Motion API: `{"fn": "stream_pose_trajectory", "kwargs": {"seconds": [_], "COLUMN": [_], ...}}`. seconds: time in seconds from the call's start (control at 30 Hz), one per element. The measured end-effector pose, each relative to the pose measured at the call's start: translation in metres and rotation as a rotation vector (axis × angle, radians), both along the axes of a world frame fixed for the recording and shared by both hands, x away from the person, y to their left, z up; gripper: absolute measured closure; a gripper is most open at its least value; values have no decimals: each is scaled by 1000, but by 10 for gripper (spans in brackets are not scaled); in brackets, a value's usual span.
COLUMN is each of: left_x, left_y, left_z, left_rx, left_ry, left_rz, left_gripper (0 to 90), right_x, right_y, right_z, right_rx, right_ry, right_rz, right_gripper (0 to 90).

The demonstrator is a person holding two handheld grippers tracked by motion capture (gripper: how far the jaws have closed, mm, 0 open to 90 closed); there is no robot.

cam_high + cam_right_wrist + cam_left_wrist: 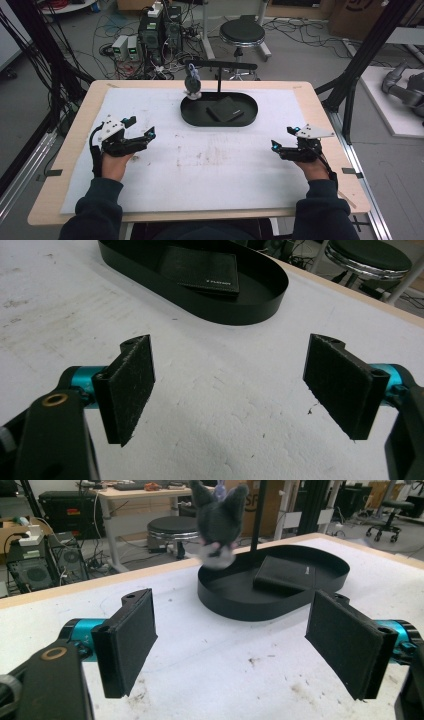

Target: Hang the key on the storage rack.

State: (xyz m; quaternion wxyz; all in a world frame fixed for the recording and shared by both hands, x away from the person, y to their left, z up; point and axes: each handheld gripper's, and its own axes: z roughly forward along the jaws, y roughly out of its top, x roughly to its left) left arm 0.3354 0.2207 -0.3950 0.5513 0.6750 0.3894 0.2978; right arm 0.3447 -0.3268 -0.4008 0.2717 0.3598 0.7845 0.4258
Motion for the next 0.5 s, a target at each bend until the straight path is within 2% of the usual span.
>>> {"fn": "stream_pose_trajectory", "kwargs": {"seconds": [0.5], "left_x": [0], "left_y": [9], "left_z": [-9], "left_rx": [-19], "left_ry": [24], "left_rz": [18], "left_gripper": [198], "right_x": [-1], "right_y": [2], "right_z": [-1], "right_rx": [-4], "right_ry": [4], "right_rz": [-3], "right_gripper": [211]}}
